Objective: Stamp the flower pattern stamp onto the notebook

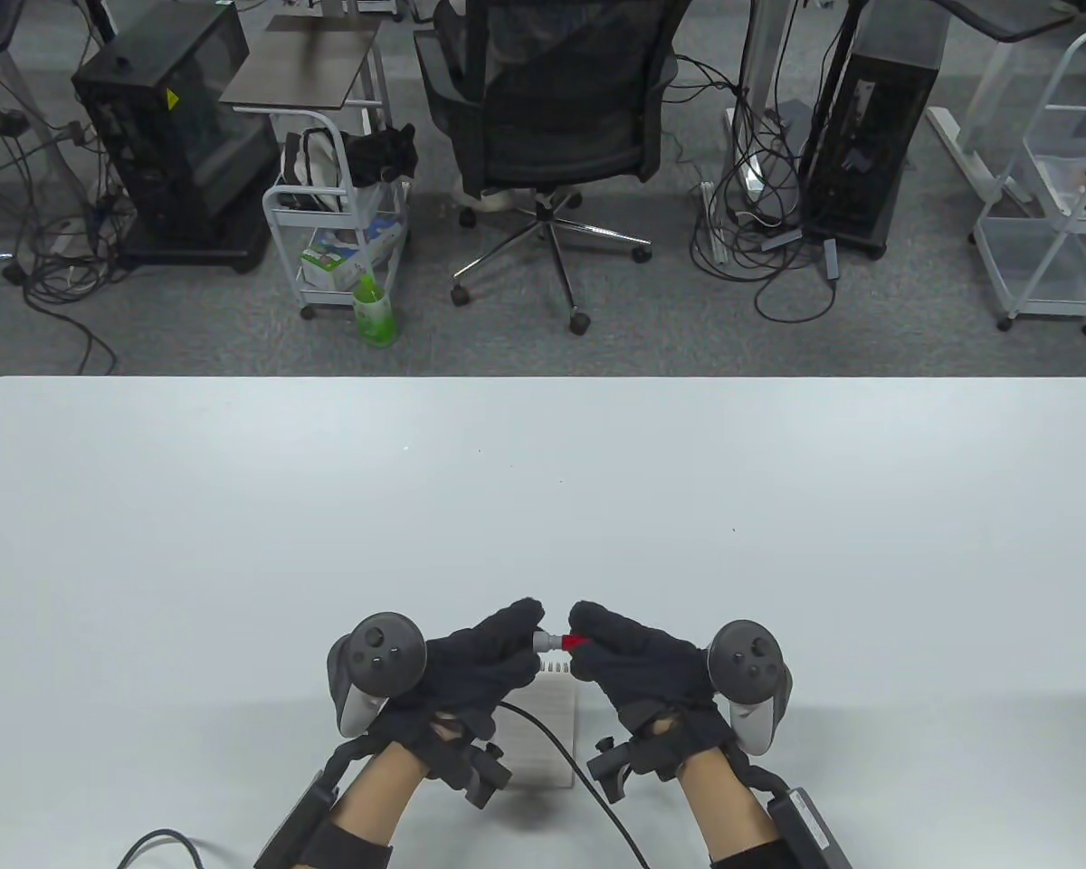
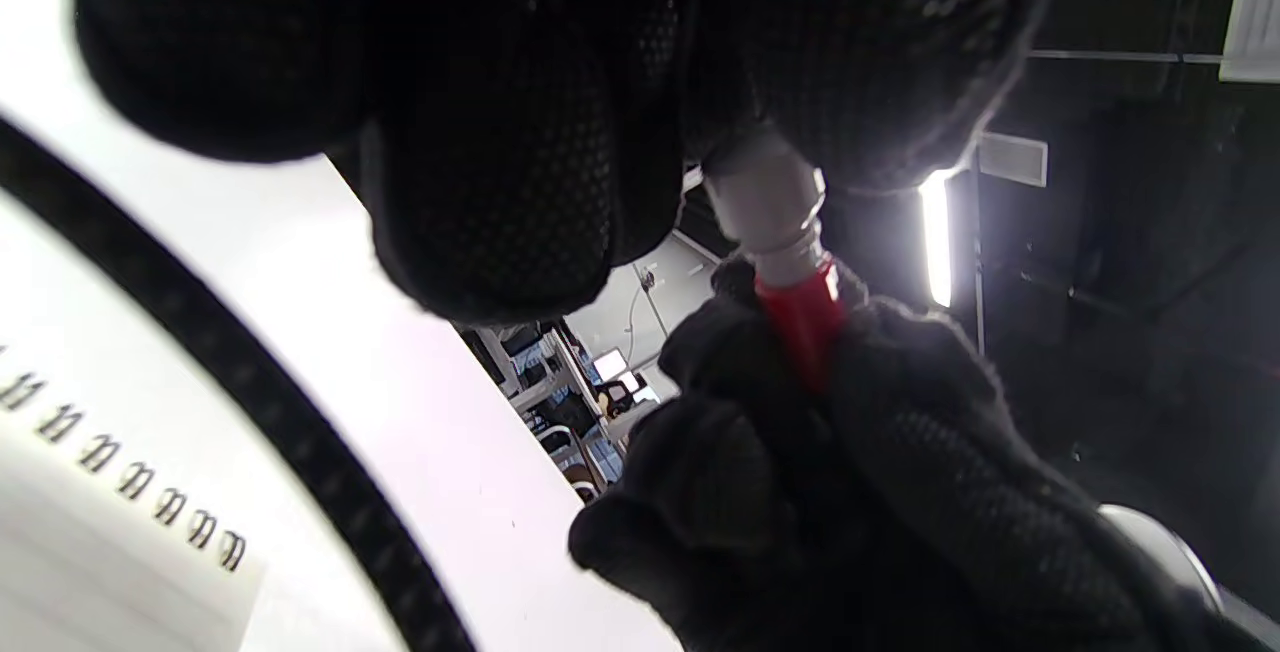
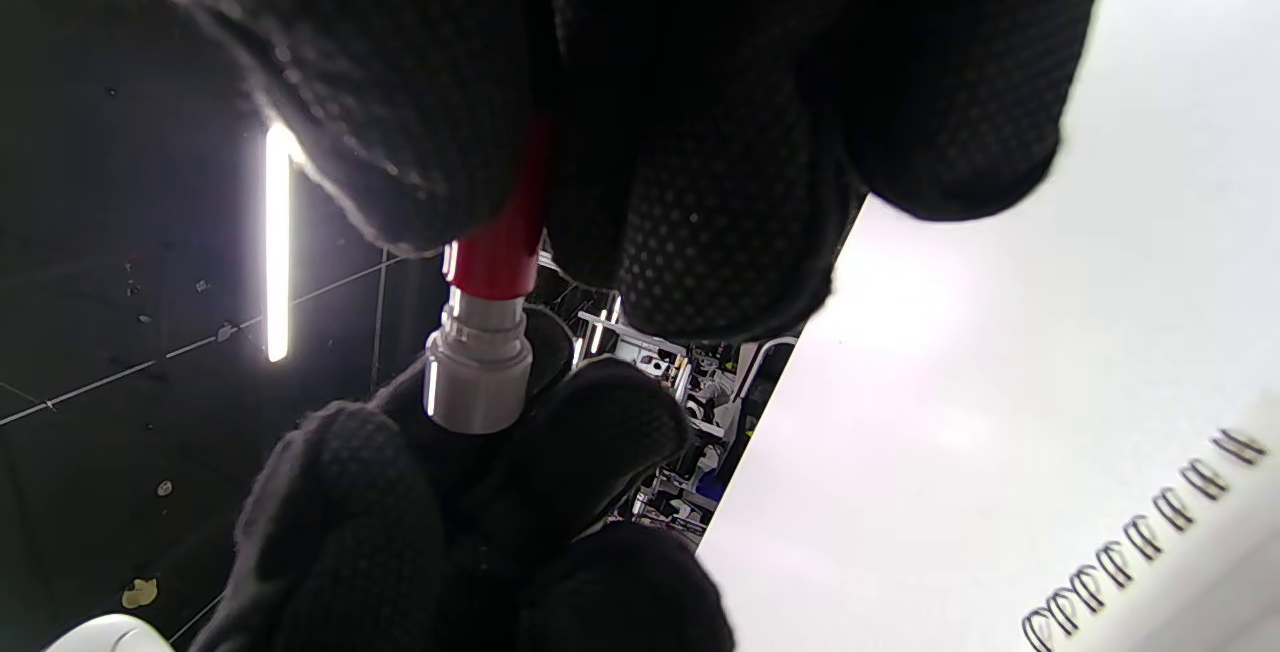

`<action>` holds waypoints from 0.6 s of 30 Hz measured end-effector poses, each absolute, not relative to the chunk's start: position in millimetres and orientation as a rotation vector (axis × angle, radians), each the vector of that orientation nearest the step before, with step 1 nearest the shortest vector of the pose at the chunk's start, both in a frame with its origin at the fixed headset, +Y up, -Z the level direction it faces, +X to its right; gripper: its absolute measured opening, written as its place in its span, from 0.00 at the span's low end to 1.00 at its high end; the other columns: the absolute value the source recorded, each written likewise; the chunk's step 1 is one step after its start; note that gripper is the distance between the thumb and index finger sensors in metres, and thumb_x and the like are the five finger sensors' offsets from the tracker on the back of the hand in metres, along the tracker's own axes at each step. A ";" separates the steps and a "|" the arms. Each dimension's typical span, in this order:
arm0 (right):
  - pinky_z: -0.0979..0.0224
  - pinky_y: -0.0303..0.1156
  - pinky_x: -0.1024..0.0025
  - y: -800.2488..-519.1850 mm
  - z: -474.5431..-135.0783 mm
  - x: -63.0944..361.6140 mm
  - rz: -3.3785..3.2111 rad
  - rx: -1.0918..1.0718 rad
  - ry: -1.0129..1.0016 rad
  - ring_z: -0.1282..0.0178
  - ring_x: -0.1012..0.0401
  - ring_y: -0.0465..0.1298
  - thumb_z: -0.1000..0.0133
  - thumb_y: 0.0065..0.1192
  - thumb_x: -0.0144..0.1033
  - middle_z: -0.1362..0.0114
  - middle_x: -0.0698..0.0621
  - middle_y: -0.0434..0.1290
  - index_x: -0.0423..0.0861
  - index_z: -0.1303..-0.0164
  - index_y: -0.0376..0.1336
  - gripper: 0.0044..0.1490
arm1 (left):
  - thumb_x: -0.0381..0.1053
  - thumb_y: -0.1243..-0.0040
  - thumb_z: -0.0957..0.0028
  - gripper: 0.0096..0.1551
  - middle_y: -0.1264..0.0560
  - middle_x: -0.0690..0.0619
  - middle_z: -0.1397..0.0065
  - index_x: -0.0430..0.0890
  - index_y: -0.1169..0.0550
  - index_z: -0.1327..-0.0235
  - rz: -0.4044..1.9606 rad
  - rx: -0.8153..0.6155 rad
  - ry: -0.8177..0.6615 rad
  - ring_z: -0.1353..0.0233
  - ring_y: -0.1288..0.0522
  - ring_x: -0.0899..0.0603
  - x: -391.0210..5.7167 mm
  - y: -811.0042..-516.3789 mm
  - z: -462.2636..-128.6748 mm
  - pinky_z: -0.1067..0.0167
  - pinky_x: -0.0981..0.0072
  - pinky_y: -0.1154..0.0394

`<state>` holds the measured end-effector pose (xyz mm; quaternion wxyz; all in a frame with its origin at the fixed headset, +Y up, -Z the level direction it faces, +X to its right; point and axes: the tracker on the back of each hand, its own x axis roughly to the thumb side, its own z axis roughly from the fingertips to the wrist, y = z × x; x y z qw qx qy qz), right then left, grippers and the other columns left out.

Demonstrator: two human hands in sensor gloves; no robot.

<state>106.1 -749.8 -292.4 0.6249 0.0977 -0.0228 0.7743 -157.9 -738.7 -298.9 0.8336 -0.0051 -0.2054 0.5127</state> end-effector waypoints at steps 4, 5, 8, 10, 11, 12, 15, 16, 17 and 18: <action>0.43 0.78 0.46 -752.0 -291.1 97.6 1.783 0.247 -0.031 0.54 0.50 0.86 0.57 0.77 0.35 0.44 0.41 0.79 0.47 0.43 0.73 0.30 | 0.54 0.33 0.58 0.33 0.15 0.44 0.43 0.43 0.22 0.40 1.089 -0.005 -0.453 0.58 0.12 0.43 -161.7 -740.1 -297.2 0.60 0.49 0.19; 0.43 0.78 0.46 -751.8 -290.5 96.3 1.780 0.250 -0.028 0.54 0.50 0.86 0.57 0.77 0.35 0.44 0.41 0.79 0.46 0.43 0.73 0.30 | 0.53 0.33 0.58 0.31 0.15 0.44 0.45 0.43 0.21 0.42 1.093 -0.007 -0.461 0.59 0.12 0.44 -161.7 -740.2 -297.0 0.60 0.49 0.19; 0.43 0.78 0.47 -751.5 -288.0 91.7 1.790 0.251 -0.036 0.55 0.50 0.87 0.57 0.77 0.35 0.44 0.41 0.79 0.46 0.43 0.73 0.30 | 0.52 0.32 0.59 0.29 0.14 0.44 0.48 0.42 0.19 0.45 1.095 0.019 -0.454 0.60 0.12 0.45 -162.9 -738.8 -295.0 0.61 0.49 0.19; 0.43 0.78 0.47 -751.8 -287.3 90.3 1.790 0.258 -0.027 0.55 0.50 0.87 0.57 0.77 0.35 0.45 0.41 0.79 0.46 0.43 0.73 0.30 | 0.52 0.32 0.59 0.28 0.14 0.44 0.48 0.42 0.18 0.46 1.104 0.028 -0.447 0.61 0.12 0.45 -164.5 -737.4 -293.4 0.61 0.49 0.19; 0.43 0.78 0.47 -751.8 -287.2 90.1 1.789 0.260 -0.026 0.55 0.50 0.87 0.57 0.77 0.36 0.45 0.41 0.79 0.46 0.43 0.73 0.30 | 0.52 0.32 0.59 0.28 0.14 0.44 0.49 0.42 0.18 0.46 1.109 0.027 -0.446 0.62 0.12 0.45 -164.8 -736.9 -292.9 0.61 0.49 0.19; 0.44 0.78 0.47 -751.7 -287.0 89.6 1.789 0.259 -0.027 0.55 0.51 0.87 0.57 0.77 0.36 0.45 0.41 0.80 0.46 0.43 0.73 0.30 | 0.51 0.32 0.59 0.28 0.13 0.44 0.49 0.41 0.18 0.46 1.113 0.032 -0.441 0.62 0.12 0.45 -165.1 -736.3 -292.2 0.61 0.49 0.19; 0.44 0.79 0.47 -751.7 -286.6 88.6 1.796 0.259 -0.033 0.56 0.51 0.87 0.57 0.77 0.36 0.45 0.41 0.80 0.46 0.43 0.73 0.30 | 0.51 0.32 0.59 0.28 0.14 0.44 0.50 0.40 0.18 0.47 1.104 0.030 -0.437 0.63 0.13 0.45 -165.4 -736.1 -291.6 0.61 0.49 0.19; 0.45 0.79 0.48 -751.6 -286.5 88.4 1.798 0.262 -0.034 0.57 0.51 0.87 0.57 0.77 0.36 0.46 0.41 0.80 0.46 0.43 0.73 0.30 | 0.51 0.32 0.59 0.28 0.14 0.43 0.50 0.40 0.18 0.47 1.105 0.034 -0.436 0.64 0.13 0.45 -165.9 -735.7 -291.2 0.61 0.49 0.19; 0.45 0.79 0.48 -751.2 -286.3 88.4 1.801 0.265 -0.038 0.57 0.52 0.87 0.57 0.77 0.36 0.46 0.41 0.80 0.46 0.43 0.73 0.30 | 0.51 0.32 0.59 0.28 0.14 0.43 0.50 0.40 0.18 0.47 1.104 0.043 -0.428 0.64 0.13 0.45 -167.0 -734.8 -290.5 0.61 0.49 0.19; 0.45 0.79 0.49 -750.0 -285.9 89.1 1.802 0.262 -0.062 0.57 0.52 0.87 0.57 0.77 0.36 0.46 0.41 0.80 0.46 0.43 0.73 0.30 | 0.51 0.32 0.59 0.28 0.14 0.43 0.50 0.40 0.18 0.47 1.104 0.049 -0.421 0.63 0.13 0.45 -168.5 -733.7 -290.1 0.61 0.49 0.19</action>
